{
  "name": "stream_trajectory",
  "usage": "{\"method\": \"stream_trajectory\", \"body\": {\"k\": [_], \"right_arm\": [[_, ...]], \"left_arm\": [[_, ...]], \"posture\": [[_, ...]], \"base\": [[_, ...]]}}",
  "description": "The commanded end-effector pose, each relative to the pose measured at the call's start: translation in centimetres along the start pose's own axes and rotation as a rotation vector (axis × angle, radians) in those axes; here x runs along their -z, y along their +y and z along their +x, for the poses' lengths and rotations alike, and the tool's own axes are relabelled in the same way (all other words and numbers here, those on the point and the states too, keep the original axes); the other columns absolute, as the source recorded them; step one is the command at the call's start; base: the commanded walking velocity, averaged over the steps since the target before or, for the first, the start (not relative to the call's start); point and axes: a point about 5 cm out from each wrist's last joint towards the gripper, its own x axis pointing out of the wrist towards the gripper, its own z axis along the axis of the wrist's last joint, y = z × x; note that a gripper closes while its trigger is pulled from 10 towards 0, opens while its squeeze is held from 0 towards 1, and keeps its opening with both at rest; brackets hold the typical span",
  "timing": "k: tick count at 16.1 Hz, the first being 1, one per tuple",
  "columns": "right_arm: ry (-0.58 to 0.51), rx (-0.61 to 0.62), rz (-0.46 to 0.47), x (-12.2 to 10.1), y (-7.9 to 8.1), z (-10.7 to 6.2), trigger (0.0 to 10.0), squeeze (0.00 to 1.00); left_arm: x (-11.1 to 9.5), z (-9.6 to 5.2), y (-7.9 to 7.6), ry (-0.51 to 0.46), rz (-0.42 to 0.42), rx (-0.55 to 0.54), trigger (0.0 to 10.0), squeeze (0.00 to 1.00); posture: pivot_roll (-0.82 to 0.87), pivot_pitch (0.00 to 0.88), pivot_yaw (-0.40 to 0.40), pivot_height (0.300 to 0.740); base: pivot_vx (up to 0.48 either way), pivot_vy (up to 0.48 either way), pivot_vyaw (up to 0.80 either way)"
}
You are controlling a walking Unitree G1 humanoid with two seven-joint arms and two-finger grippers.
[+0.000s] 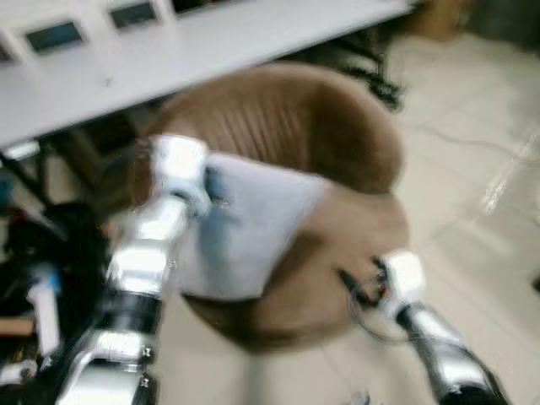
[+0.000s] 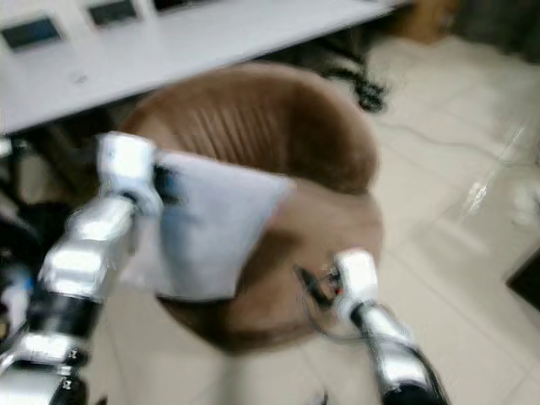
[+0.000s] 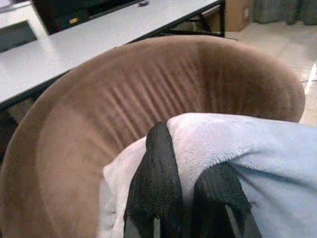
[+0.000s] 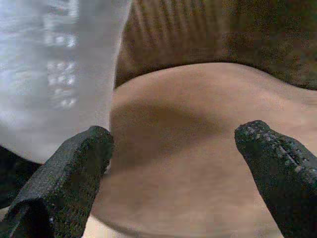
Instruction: Move the pillow to the sofa
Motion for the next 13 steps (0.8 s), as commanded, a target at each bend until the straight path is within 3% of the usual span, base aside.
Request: {"method": "stream_trajectory", "body": {"k": [1, 11, 13], "right_arm": [[-0.036, -0.046, -0.011, -0.9, 1.4, 1.2, 10.0, 0.0], [-0.06, -0.073, -0.026, -2.2, 2.2, 1.5, 10.0, 0.0], [-0.059, -0.079, -0.028, -2.4, 2.5, 1.5, 10.0, 0.0]], "left_arm": [[-1.6, -0.4, 2.0, -0.062, 0.036, -0.061, 10.0, 0.0], [-1.6, -0.6, 1.9, -0.071, 0.028, -0.047, 10.0, 0.0], [-1.7, -0.7, 1.7, -0.083, 0.019, -0.034, 10.0, 0.0]], "posture": [[-0.07, 0.0, 0.093, 0.74], [-0.06, 0.0, 0.094, 0.74], [-0.06, 0.0, 0.093, 0.74]], "base": [[0.48, 0.0, 0.0], [0.48, 0.0, 0.0], [0.0, 0.0, 0.0]]}}
